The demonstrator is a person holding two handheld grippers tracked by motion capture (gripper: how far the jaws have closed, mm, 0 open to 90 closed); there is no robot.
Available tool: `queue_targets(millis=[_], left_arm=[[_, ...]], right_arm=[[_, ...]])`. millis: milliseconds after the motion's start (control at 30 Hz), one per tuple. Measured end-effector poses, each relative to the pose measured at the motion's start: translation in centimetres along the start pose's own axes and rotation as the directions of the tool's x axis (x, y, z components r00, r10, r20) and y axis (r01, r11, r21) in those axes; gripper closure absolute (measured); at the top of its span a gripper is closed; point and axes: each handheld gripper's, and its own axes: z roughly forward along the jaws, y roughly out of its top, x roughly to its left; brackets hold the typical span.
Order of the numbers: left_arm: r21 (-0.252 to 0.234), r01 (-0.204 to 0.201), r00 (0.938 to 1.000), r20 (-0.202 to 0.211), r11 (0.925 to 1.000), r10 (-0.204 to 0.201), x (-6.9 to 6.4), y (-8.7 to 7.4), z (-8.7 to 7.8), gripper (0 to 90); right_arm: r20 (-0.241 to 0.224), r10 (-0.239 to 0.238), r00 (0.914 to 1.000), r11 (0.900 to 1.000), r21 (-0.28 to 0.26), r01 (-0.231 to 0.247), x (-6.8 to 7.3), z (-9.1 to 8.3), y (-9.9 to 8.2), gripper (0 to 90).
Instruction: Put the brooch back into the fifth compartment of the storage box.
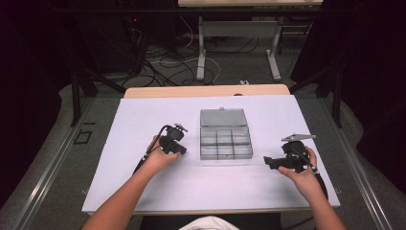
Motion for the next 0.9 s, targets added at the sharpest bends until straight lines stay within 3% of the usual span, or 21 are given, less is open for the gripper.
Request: queue_targets(millis=[167,300,400,600,900], left_arm=[[0.000,0.019,0.9997,0.017,0.9998,-0.019,0.1,0.1,0.0,77.4],[0.015,0.059,0.9977,0.032,0.9981,-0.060,0.3,0.1,-0.1,78.4],[0.016,0.062,0.9976,0.032,0.9980,-0.062,0.4,0.1,-0.1,78.4],[0.015,0.115,0.9922,0.048,0.9933,-0.115,0.6,0.1,-0.1,78.5],[0.019,0.147,0.9864,0.072,0.9890,-0.148,1.0,0.1,-0.1,78.6]], right_arm=[[-0.003,0.004,1.0000,1.0000,0.002,-0.003,0.0,0.0,0.0,8.1],[-0.001,0.001,1.0000,1.0000,0.000,-0.001,0.0,0.0,0.0,8.1],[-0.001,0.002,1.0000,1.0000,0.001,-0.002,0.0,0.0,0.0,8.1],[-0.001,0.000,1.0000,1.0000,0.000,0.000,-0.1,0.0,0.0,8.1],[-0.002,0.004,1.0000,1.0000,0.000,-0.004,-0.1,0.0,0.0,8.1]])
